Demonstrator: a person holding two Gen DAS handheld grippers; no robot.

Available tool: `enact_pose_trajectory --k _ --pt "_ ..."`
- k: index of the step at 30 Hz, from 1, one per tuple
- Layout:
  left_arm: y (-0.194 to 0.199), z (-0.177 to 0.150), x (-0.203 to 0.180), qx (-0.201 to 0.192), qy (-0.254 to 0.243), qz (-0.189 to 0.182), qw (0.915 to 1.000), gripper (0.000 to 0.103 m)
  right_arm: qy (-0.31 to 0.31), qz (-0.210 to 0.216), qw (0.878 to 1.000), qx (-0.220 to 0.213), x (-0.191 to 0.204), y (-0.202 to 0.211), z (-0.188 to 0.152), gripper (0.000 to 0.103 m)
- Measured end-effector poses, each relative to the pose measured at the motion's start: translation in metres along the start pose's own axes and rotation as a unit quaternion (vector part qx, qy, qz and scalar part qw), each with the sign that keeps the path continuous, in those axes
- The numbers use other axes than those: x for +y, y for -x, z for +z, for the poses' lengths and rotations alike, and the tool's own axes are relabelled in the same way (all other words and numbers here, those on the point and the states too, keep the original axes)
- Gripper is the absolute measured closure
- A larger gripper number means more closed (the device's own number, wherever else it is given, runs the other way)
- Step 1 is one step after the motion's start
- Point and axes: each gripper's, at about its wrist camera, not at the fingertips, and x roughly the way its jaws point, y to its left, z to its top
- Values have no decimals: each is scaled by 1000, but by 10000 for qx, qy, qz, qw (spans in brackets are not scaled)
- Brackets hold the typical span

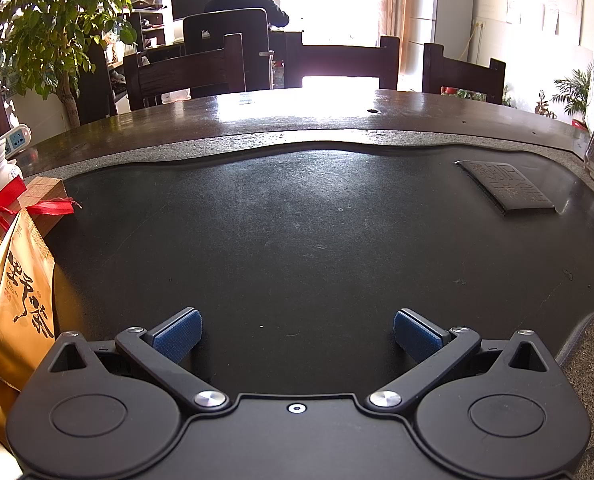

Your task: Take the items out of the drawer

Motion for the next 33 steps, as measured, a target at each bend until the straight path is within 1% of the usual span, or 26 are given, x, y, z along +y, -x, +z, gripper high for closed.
enact_pose_trajectory --k 5,18,24,28,33 --pt "1 -1 1 2 54 -17 10000 16 0 0 10000 0 0 0 0 0" --pt "2 -1 -6 1 -85 -17 10000 16 1 1 10000 0 0 0 0 0" --pt "4 0 -3 -40 -103 16 9999 16 0 1 10000 0 0 0 0 0" --pt "11 1 -6 -157 -159 43 9997 16 0 0 10000 0 0 0 0 0" --pt "16 1 -10 -183 -262 79 9995 16 0 0 10000 0 0 0 0 0"
